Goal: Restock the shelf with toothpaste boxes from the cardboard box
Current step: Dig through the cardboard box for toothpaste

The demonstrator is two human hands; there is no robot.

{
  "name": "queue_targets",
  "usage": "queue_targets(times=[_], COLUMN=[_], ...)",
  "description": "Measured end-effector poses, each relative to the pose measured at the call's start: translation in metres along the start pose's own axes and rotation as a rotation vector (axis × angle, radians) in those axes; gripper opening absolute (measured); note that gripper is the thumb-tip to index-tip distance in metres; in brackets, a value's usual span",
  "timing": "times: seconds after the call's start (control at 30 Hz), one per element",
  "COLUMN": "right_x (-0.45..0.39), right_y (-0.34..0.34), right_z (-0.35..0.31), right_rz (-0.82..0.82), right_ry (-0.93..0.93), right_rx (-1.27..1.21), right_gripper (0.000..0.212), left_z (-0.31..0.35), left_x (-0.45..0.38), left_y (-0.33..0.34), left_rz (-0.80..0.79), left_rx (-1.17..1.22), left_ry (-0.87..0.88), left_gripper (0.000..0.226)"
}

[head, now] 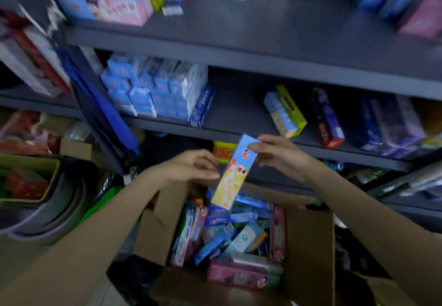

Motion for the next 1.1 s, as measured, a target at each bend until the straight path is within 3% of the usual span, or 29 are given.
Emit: queue_targets(times=[0.1, 0.2, 0.23, 0.37, 0.53, 0.6, 0.7, 0.8, 0.9, 1.0, 1.1], right_x=[-0.012, -0.026, -0.031, -0.056, -0.098, -0.114, -0.135, -0.148, -0.154, -0.161, -0.171], right_y=[0.022, 0.044, 0.046, 0.071, 0.123, 0.138, 0.153, 0.174, 0.199, 0.214, 0.213], right_z=[-0.061, -0.114, -0.131, -0.175, -0.247, -0.269, -0.283, -0.282, -0.275, -0.270, -0.266], right_rz=[0.057, 0.077, 0.072, -0.062, -0.098, -0.036, 0.051, 0.058, 0.042, 0.052, 0.083], right_ry=[-0.180, -0.342, -0.385, -0.405, -0.576, -0.659, -0.740, -0.786, -0.821, -0.822, -0.793], right_rx=[0.120, 0.190, 0.274, 0.648, 0.938, 0.961, 1.032, 1.142, 1.230, 1.272, 1.273], right_gripper=[0.016, 0.005, 0.012, 0.042, 0.044, 0.039, 0.029, 0.027, 0.029, 0.029, 0.031], left_z=[0.053, 0.089, 0.096, 0.113, 0.115, 0.107, 0.093, 0.107, 0.114, 0.111, 0.111], left_x=[0.019, 0.044, 0.054, 0.093, 0.110, 0.112, 0.119, 0.134, 0.123, 0.111, 0.112], left_y=[-0.007, -0.035, -0.051, -0.127, -0.202, -0.227, -0.258, -0.268, -0.266, -0.276, -0.290], left_rz=[0.015, 0.085, 0.111, 0.272, 0.361, 0.477, 0.823, 1.146, 1.165, 1.100, 1.109], left_rx=[0.127, 0.291, 0.378, 0.662, 0.981, 1.064, 0.938, 0.346, 0.034, -0.016, -0.057], left_ry=[0.123, 0.244, 0.287, 0.412, 0.474, 0.450, 0.362, 0.260, 0.216, 0.171, 0.126], left_gripper=[0.026, 0.021, 0.021, 0.017, 0.005, 0.006, 0.034, 0.049, 0.061, 0.072, 0.067])
Point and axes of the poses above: each hand's wrist, its own x-axis away from the middle knuckle, its own y-axis out of the palm, z = x × y, the point moved 10 cm from there along -x, towards the middle knuckle, and after that the axes turned 14 degrees about -y, right-handed, at the moved point
